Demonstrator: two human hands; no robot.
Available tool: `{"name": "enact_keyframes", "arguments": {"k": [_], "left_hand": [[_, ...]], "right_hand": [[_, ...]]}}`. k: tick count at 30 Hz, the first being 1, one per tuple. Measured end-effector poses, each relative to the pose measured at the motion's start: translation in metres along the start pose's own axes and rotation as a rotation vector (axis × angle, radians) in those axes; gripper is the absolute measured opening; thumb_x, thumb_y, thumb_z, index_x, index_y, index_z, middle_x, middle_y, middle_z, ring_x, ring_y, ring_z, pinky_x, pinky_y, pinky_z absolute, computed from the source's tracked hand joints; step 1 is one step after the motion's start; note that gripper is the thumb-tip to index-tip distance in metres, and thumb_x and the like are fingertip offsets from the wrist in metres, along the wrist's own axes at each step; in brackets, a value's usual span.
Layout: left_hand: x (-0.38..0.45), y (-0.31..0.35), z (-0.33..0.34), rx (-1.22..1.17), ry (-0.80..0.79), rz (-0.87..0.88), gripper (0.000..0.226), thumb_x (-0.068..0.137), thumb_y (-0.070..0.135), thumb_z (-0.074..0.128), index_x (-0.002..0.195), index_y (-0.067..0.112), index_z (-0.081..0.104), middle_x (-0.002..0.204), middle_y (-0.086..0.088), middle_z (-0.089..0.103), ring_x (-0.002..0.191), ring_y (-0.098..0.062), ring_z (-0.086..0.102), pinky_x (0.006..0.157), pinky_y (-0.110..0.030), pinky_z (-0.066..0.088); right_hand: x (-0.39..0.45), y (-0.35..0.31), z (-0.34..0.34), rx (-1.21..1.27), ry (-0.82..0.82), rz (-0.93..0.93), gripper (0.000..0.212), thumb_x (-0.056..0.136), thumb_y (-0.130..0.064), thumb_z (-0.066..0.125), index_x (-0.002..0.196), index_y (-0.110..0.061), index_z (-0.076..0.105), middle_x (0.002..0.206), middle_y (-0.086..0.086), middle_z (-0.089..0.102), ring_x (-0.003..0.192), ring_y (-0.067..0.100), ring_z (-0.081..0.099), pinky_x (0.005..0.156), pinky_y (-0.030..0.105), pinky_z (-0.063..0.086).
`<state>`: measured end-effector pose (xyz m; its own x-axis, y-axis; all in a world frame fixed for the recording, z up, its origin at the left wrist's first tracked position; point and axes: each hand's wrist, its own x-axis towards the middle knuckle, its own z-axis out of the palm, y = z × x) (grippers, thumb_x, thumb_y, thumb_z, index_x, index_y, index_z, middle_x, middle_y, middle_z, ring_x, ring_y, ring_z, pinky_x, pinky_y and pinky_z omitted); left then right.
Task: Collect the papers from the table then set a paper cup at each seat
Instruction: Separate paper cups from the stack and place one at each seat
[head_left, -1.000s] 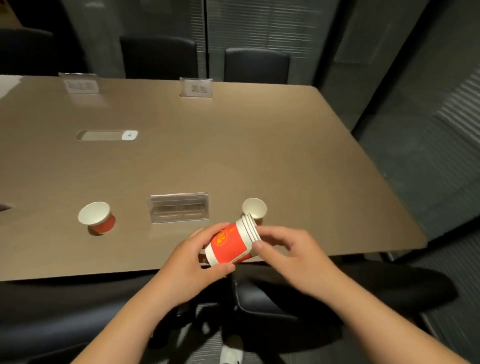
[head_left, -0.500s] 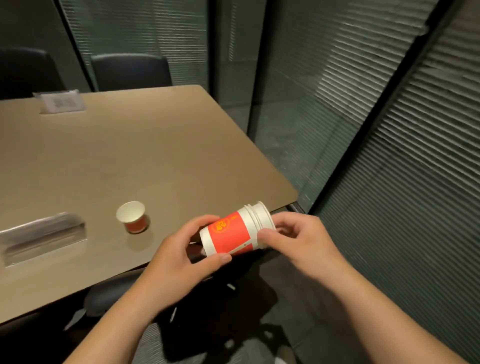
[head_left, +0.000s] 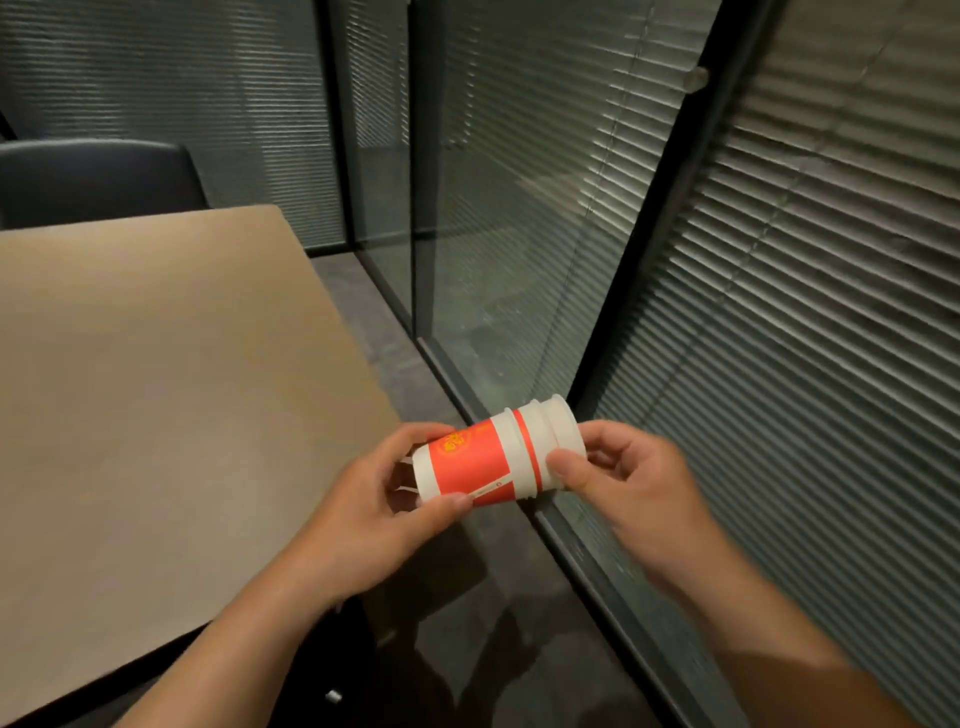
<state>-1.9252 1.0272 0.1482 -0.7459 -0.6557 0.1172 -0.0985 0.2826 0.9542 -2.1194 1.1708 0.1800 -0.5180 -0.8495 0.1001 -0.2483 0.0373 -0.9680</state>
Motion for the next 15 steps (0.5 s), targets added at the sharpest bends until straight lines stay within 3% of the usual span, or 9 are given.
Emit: {"name": "enact_keyframes", "arguments": {"k": [2, 6, 10, 15], "left_hand": [[0.042, -0.005, 0.004, 0.014, -0.002, -0.002, 0.047, 0.080, 0.015, 0.082, 0.115, 0.036, 0.060, 0.108, 0.028, 0.063, 0.103, 0.002, 0.063, 0.076, -0.014, 0.057], [0.133, -0.033, -0.002, -0.036, 0.013, 0.008, 0.049, 0.074, 0.024, 0.080, 0.118, 0.033, 0.060, 0.109, 0.026, 0.064, 0.105, 0.001, 0.064, 0.076, -0.016, 0.058], [0.217, -0.062, -0.021, -0.097, 0.021, -0.006, 0.049, 0.069, 0.033, 0.077, 0.114, 0.043, 0.061, 0.110, 0.028, 0.063, 0.108, 0.002, 0.062, 0.074, -0.014, 0.057], [0.293, -0.084, -0.068, -0.123, 0.159, -0.070, 0.053, 0.066, 0.037, 0.078, 0.110, 0.056, 0.057, 0.113, 0.033, 0.059, 0.108, 0.011, 0.058, 0.069, -0.011, 0.056]], "right_hand": [[0.040, 0.011, -0.010, 0.020, 0.004, 0.003, 0.015, 0.084, -0.016, 0.075, 0.096, -0.026, 0.075, 0.095, -0.002, 0.078, 0.090, 0.012, 0.074, 0.077, 0.027, 0.058], [0.130, 0.031, -0.018, 0.061, -0.027, 0.015, 0.018, 0.084, -0.010, 0.075, 0.100, -0.018, 0.074, 0.096, 0.001, 0.078, 0.091, 0.015, 0.074, 0.077, 0.023, 0.057], [0.227, 0.042, -0.012, 0.062, -0.060, 0.059, 0.023, 0.083, 0.002, 0.074, 0.096, -0.017, 0.074, 0.091, 0.003, 0.079, 0.088, 0.015, 0.075, 0.075, 0.024, 0.056], [0.351, 0.047, 0.017, 0.053, -0.286, 0.142, 0.023, 0.075, -0.021, 0.078, 0.098, -0.023, 0.076, 0.097, 0.003, 0.078, 0.093, 0.017, 0.074, 0.077, 0.024, 0.057]]}}
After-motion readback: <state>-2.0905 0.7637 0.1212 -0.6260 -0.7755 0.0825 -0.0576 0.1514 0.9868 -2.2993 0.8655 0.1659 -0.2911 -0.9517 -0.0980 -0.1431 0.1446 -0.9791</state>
